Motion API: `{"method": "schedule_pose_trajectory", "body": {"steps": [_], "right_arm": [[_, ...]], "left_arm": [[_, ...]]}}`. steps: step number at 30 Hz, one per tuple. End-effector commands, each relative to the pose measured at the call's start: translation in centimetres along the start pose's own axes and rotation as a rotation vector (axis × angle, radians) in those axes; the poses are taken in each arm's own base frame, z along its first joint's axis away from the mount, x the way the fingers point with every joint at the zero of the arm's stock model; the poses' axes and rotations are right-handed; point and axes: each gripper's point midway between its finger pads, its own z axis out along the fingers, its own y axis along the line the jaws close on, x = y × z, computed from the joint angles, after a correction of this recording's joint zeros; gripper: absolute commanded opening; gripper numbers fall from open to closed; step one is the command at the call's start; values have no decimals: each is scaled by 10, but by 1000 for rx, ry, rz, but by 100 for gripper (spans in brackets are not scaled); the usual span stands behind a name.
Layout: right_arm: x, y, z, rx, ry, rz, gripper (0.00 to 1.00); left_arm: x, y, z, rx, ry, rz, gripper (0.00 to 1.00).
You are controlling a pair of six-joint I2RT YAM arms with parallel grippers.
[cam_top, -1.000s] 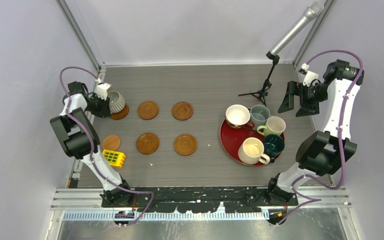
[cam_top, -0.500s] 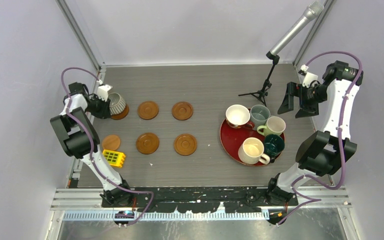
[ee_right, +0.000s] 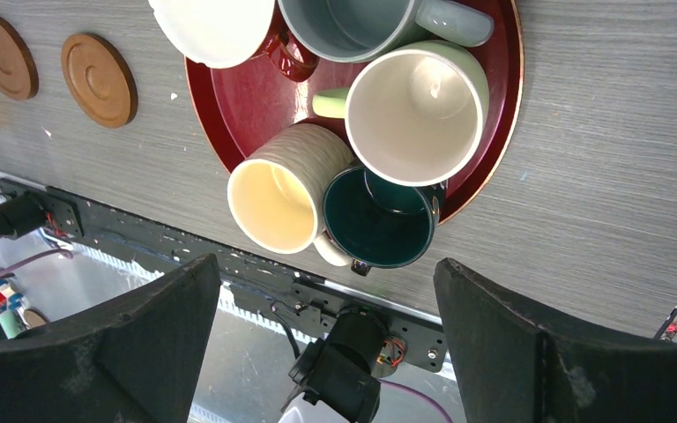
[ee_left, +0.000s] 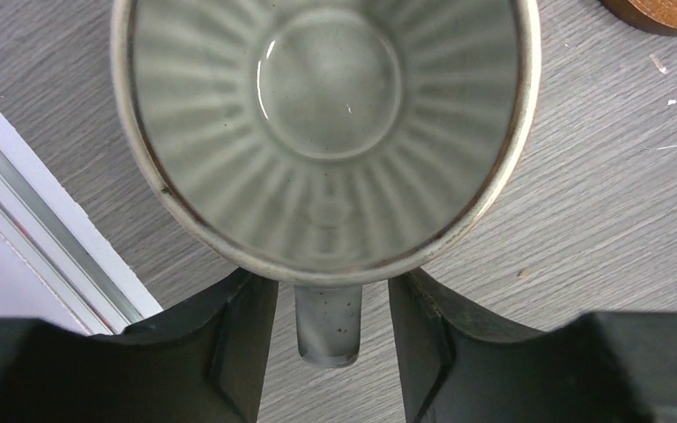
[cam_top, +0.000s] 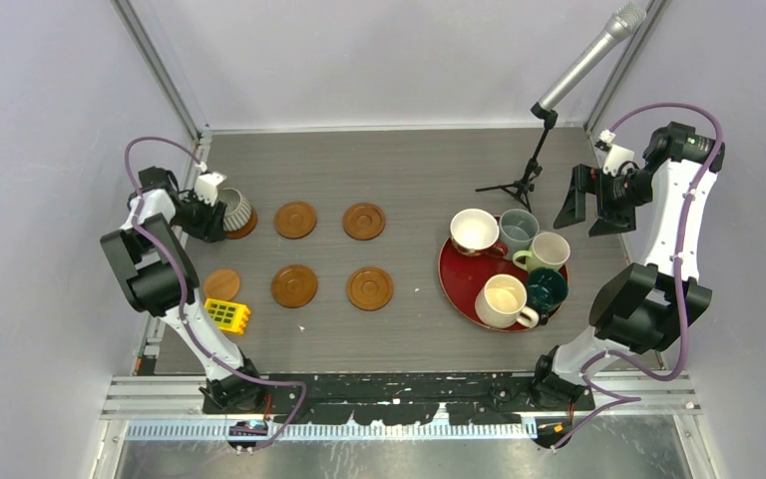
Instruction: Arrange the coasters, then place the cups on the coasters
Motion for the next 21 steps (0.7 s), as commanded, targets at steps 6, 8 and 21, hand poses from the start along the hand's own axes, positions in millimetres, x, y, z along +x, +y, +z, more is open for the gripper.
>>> {"method": "schedule_pose_trajectory", "body": {"steps": [6, 8, 21], "right_arm": [[-4, 10, -9, -12, -36, -31, 95], [-5, 10, -9, -18, -39, -31, 95], [-21, 14, 2, -104, -51, 16, 95]], "left_arm": [[-10, -5, -29, -25, -14, 29, 67], [-11, -9, -38, -30, -3, 31, 78], [-55, -18, -133, -162, -19, -7, 93]]}}
